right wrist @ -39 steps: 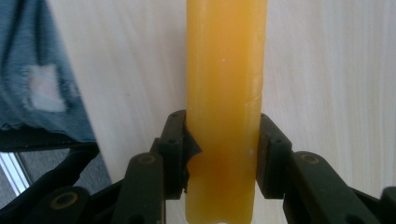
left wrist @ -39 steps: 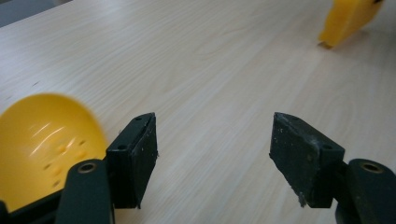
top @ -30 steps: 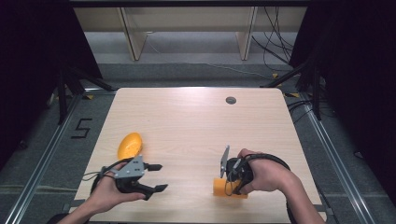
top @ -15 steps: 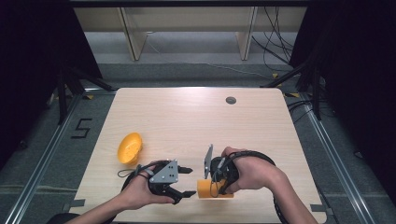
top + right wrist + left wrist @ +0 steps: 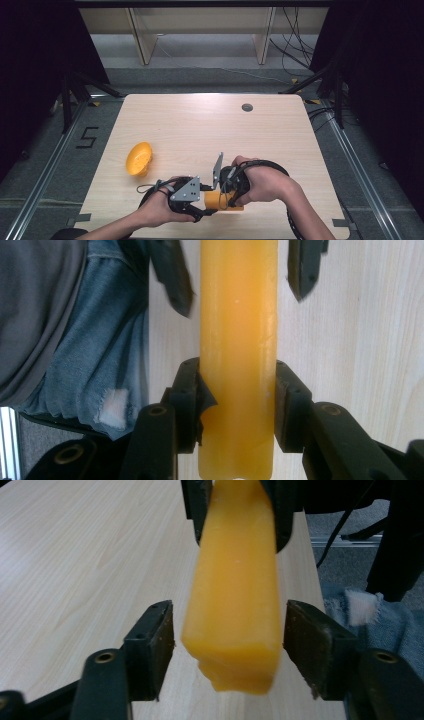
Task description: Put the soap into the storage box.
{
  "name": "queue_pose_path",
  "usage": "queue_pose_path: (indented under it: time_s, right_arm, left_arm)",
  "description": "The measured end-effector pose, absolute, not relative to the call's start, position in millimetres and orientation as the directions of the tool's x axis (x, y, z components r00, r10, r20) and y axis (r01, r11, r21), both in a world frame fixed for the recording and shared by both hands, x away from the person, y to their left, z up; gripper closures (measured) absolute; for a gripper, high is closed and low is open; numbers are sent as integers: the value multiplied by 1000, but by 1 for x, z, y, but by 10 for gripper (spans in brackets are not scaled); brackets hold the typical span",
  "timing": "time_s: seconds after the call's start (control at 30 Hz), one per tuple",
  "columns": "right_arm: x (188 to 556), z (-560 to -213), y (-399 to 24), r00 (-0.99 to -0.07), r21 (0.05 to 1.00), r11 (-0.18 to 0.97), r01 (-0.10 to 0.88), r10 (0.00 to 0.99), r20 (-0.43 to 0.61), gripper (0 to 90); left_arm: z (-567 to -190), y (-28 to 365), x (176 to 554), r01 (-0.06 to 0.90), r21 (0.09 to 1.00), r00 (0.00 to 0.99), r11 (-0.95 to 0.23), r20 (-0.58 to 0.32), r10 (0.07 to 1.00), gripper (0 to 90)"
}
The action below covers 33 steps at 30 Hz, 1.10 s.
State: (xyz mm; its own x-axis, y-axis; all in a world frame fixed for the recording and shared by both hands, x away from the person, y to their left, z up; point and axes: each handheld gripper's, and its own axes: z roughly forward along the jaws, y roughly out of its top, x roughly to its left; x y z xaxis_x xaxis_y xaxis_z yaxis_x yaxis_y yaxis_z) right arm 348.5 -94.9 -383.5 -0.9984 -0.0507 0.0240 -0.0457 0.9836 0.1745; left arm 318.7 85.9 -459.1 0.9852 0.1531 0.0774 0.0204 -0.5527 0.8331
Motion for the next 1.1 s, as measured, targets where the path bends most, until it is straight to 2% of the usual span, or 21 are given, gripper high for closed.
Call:
queue_pose_path:
  time_s: [0.07,0.1,0.13,0.17,0.2,0.3,0.33,0.4,0.43,0.53,0.63,0.7,0.73,0.77,0.87,0.9,0.93,0.97,1.1]
  right_arm:
    - [348,-383,-94,-998,191,980,-49,-54,24,624]
    - [348,-382,-93,-998,190,981,-49,-54,22,624]
    - [343,-379,-93,-998,149,988,41,35,45,624]
    - [343,-379,-93,-998,149,988,41,35,45,624]
    - [347,-380,-91,-1000,183,983,-1,-6,25,623]
    - [344,-378,-90,-999,161,986,31,25,37,623]
    - [347,-380,-88,-999,194,980,-43,-44,1,623]
    - [345,-379,-88,-1000,182,983,-18,-20,7,623]
    - [345,-379,-87,-999,190,981,-50,-52,3,622]
    - [340,-377,-86,-1000,145,989,-19,-22,19,614]
    - [339,-377,-86,-999,142,990,-12,-16,32,609]
    - [339,-375,-86,-999,160,987,-32,-37,27,586]
    - [338,-373,-89,-1000,174,985,-4,-9,26,514]
    - [339,-371,-91,-1000,245,970,-5,-11,22,476]
    - [341,-364,-100,-1000,285,958,-6,-2,-15,461]
    - [341,-356,-112,-999,329,944,31,40,-21,430]
    - [341,-356,-112,-999,329,944,31,40,-21,430]
    - [342,-353,-119,-999,374,927,25,41,-33,409]
    - [340,-344,-150,-988,464,880,104,146,-56,374]
  left_arm:
    - [-460,85,319,48,834,989,-550,36,140,419]
    - [-461,85,319,42,836,988,-548,47,146,438]
    - [-461,85,319,33,835,988,-550,55,141,474]
    - [-461,85,319,33,835,988,-550,55,141,495]
    - [-461,85,319,30,838,989,-546,56,140,517]
    - [-461,84,320,28,842,988,-538,58,142,540]
    - [-461,85,320,24,842,988,-539,64,143,552]
    - [-462,84,320,59,845,992,-532,9,125,558]
    - [-461,86,320,68,846,993,-528,-8,116,573]
    - [-460,86,318,65,843,994,-533,-7,111,600]
    - [-456,87,317,59,845,995,-532,-7,98,602]
    - [-452,90,316,43,845,994,-533,14,104,603]
    - [-450,91,317,36,844,993,-535,29,114,604]
    - [-448,92,316,47,847,991,-529,26,129,604]
    - [-444,97,319,55,853,988,-518,29,153,604]
    - [-443,99,319,56,851,987,-522,31,156,604]
    - [-441,102,320,50,849,985,-525,44,166,604]
    - [-441,104,320,55,848,983,-526,47,180,604]
    - [-438,117,325,89,844,968,-529,51,245,604]
